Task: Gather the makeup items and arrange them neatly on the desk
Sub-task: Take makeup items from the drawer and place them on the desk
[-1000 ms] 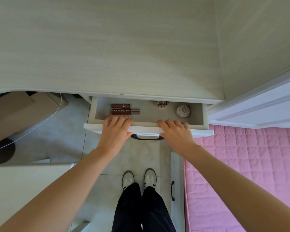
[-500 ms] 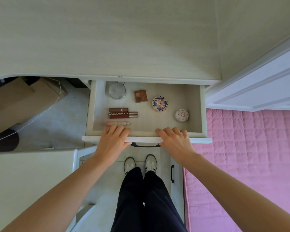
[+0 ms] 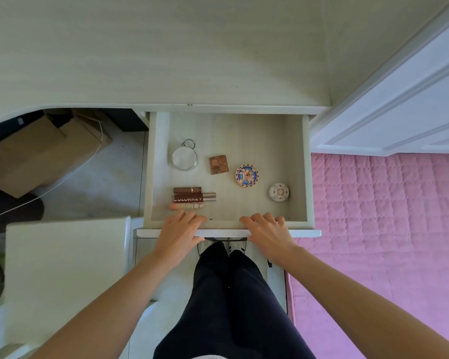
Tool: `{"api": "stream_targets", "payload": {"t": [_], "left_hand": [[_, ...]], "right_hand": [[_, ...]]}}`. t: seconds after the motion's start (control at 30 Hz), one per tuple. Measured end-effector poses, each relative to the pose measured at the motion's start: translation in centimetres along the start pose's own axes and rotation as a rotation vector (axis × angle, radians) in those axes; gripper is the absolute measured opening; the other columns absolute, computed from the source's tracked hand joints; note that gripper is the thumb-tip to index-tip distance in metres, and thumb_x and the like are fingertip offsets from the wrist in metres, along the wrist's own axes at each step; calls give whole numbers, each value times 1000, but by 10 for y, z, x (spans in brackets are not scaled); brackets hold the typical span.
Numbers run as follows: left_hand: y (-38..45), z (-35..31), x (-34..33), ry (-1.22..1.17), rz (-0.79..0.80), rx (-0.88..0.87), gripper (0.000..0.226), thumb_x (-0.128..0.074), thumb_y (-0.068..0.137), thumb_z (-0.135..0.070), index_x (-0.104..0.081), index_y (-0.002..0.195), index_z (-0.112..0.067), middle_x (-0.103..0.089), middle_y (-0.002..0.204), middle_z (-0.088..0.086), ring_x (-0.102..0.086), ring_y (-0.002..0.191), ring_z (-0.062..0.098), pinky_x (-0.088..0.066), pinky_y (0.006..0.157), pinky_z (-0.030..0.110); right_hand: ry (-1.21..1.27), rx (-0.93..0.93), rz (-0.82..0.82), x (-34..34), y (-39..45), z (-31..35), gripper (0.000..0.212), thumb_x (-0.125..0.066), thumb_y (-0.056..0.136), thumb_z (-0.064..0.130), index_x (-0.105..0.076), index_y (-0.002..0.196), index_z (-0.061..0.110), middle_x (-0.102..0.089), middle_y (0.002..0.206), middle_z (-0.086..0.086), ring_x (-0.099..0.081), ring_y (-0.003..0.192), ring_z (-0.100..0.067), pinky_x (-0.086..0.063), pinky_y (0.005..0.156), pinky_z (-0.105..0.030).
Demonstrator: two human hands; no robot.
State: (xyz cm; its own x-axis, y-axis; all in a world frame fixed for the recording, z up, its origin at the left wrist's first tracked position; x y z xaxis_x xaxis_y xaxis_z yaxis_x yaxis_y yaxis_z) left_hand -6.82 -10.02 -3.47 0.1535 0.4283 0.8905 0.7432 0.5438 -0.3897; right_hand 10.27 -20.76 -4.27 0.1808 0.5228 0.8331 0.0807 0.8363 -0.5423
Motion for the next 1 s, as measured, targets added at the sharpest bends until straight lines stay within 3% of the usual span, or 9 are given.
{"api": "stream_targets", "payload": {"t": [0.27,0.37,0.47,0.53,0.67,0.8,0.93,1.0], "left_hand": [[3,5,-5,-107,58,36,48,-68,82,-40,-56,126,-26,-56,124,-9,-47,118,16,-41,94,33],[9,11,-5,-163,96,28,45,-62,82,-52,-58,120,-30,-57,122,-12,-47,118,14,-43,94,33],[22,20,-3,-275,191,98,45,-44,84,-67,-60,110,-35,-54,111,-21,-44,109,7,-45,86,31],[36,26,0,-347,204,152,40,-44,89,-61,-62,111,-33,-50,111,-21,-45,108,4,-44,88,31],[72,45,15,-379,83,255,25,-51,95,-32,-63,113,-20,-57,113,-6,-52,108,15,-47,85,34],[108,66,24,-358,18,385,32,-50,95,-22,-55,126,-12,-51,131,4,-47,120,24,-46,92,40],[140,83,26,-342,-27,496,39,-51,93,-14,-48,130,-6,-47,135,14,-38,125,33,-44,94,46],[154,91,23,-374,-33,563,44,-52,91,-12,-43,134,-5,-43,138,15,-36,127,34,-43,95,46]], "right_hand": [[49,52,74,2,3,-1,49,-58,92,22,-35,134,24,-56,120,-3,-55,104,-29,-48,85,-43],[205,67,217,7,10,-7,45,-46,97,42,-36,137,24,-53,127,-5,-52,114,-29,-45,91,-47],[364,31,266,18,25,-17,43,-40,97,45,-43,134,22,-54,128,-4,-53,115,-27,-45,89,-42],[392,24,222,29,41,-24,39,-40,98,38,-45,133,21,-56,129,-5,-55,113,-26,-48,89,-41],[381,-20,163,44,81,-40,35,-40,98,28,-48,131,20,-55,130,-6,-57,112,-29,-49,85,-39],[397,-113,118,46,118,-54,31,-38,97,22,-48,124,13,-53,124,-11,-54,109,-33,-47,82,-40],[505,-349,120,32,142,-71,35,-45,96,22,-41,126,5,-46,124,-14,-50,114,-34,-47,82,-40],[647,-514,135,20,148,-77,42,-49,96,24,-36,128,1,-42,129,-17,-49,116,-36,-48,90,-43]]}}
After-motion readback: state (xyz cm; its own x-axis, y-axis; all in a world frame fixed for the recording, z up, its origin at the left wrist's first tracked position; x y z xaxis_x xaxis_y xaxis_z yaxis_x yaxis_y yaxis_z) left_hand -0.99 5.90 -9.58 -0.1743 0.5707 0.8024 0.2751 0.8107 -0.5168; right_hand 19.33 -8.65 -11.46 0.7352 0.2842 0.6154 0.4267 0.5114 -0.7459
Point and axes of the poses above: each hand's wrist, its own y-axis towards the middle knuckle, its own x-axis out of the back of the hand, z = x × y, the point moved 6 cm from there along y, towards the middle knuckle
